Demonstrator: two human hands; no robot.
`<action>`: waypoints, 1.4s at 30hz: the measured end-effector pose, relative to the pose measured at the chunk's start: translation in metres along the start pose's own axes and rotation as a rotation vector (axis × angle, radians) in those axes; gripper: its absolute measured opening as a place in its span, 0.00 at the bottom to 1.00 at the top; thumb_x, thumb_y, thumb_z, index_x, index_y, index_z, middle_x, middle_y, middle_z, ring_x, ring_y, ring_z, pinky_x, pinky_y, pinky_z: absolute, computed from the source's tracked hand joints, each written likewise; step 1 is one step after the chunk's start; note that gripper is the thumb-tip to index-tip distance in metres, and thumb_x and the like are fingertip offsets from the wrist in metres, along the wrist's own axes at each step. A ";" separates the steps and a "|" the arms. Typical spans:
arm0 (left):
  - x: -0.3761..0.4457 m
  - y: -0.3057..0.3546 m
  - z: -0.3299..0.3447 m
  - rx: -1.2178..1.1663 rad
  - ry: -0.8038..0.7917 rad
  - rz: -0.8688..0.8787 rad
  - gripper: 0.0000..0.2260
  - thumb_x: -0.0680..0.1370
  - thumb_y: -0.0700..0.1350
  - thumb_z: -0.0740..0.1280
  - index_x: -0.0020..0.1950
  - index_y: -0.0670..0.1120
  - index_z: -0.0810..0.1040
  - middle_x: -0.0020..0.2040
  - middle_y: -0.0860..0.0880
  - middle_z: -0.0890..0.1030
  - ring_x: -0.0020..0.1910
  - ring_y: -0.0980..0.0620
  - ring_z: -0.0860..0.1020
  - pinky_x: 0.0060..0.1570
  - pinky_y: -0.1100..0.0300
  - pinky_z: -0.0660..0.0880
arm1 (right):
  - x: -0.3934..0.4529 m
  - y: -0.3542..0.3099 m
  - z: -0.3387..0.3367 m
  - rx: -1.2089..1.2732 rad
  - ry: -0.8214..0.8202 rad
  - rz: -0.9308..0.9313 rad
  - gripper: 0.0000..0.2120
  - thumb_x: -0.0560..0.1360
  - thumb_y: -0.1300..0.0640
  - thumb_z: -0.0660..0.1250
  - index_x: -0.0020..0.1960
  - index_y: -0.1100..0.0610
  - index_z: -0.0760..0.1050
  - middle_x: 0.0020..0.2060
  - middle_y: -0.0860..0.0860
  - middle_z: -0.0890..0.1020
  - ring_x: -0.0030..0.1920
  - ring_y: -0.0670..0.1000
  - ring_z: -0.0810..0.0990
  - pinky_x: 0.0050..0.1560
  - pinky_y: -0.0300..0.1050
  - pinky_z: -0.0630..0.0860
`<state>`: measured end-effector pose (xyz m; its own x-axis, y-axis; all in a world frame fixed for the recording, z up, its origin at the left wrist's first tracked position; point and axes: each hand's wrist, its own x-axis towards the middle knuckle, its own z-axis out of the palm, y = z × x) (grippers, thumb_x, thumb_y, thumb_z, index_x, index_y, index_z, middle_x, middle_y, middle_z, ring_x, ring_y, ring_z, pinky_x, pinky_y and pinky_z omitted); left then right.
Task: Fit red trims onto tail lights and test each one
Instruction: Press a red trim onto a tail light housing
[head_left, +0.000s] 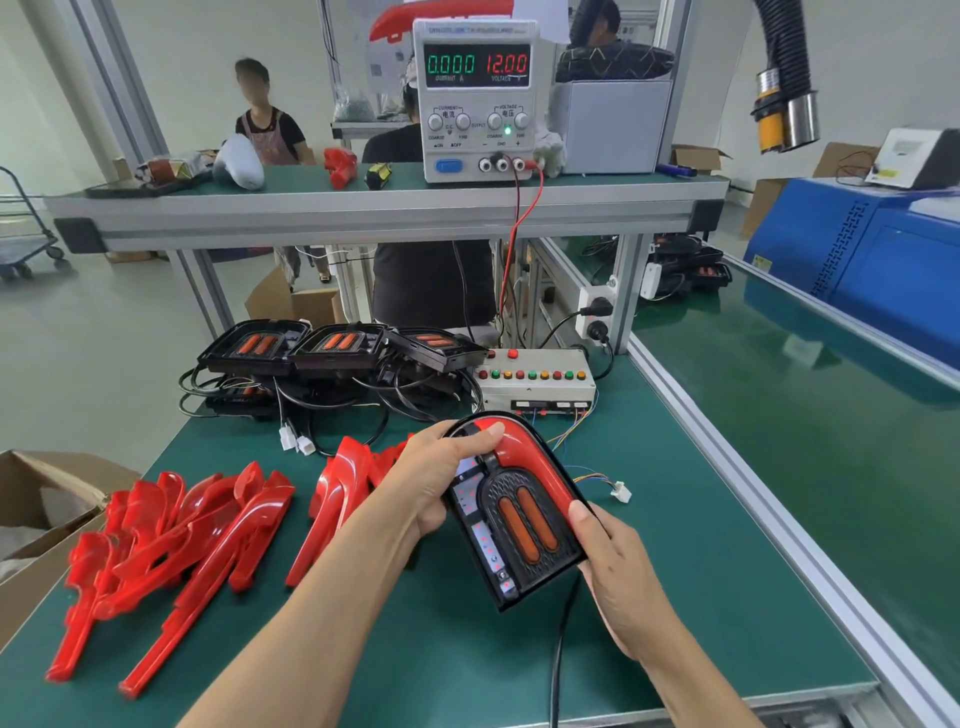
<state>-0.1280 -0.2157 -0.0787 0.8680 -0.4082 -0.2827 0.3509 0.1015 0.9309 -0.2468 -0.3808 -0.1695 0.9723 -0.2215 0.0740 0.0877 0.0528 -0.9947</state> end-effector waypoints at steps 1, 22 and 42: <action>-0.001 0.001 0.000 0.004 0.000 0.000 0.15 0.72 0.43 0.78 0.56 0.40 0.83 0.51 0.40 0.87 0.46 0.43 0.86 0.57 0.46 0.81 | 0.000 -0.001 0.001 0.033 -0.011 0.026 0.24 0.79 0.36 0.61 0.63 0.52 0.82 0.57 0.54 0.86 0.61 0.55 0.83 0.68 0.59 0.75; -0.030 -0.007 0.020 0.393 -0.118 0.454 0.07 0.83 0.41 0.64 0.59 0.43 0.80 0.52 0.44 0.84 0.49 0.59 0.80 0.52 0.68 0.76 | 0.034 -0.059 0.003 -0.405 -0.004 -0.148 0.25 0.72 0.28 0.63 0.58 0.44 0.80 0.50 0.41 0.85 0.52 0.41 0.83 0.54 0.41 0.77; -0.039 -0.025 0.030 0.341 0.000 0.574 0.03 0.78 0.39 0.71 0.50 0.46 0.82 0.43 0.50 0.85 0.44 0.55 0.82 0.49 0.61 0.78 | 0.015 -0.035 0.018 -0.359 0.154 -0.226 0.20 0.73 0.28 0.64 0.56 0.40 0.76 0.49 0.40 0.84 0.51 0.44 0.82 0.52 0.42 0.77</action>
<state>-0.1811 -0.2293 -0.0843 0.8840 -0.3744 0.2798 -0.2978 0.0102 0.9546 -0.2315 -0.3687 -0.1321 0.8916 -0.3319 0.3081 0.1875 -0.3488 -0.9183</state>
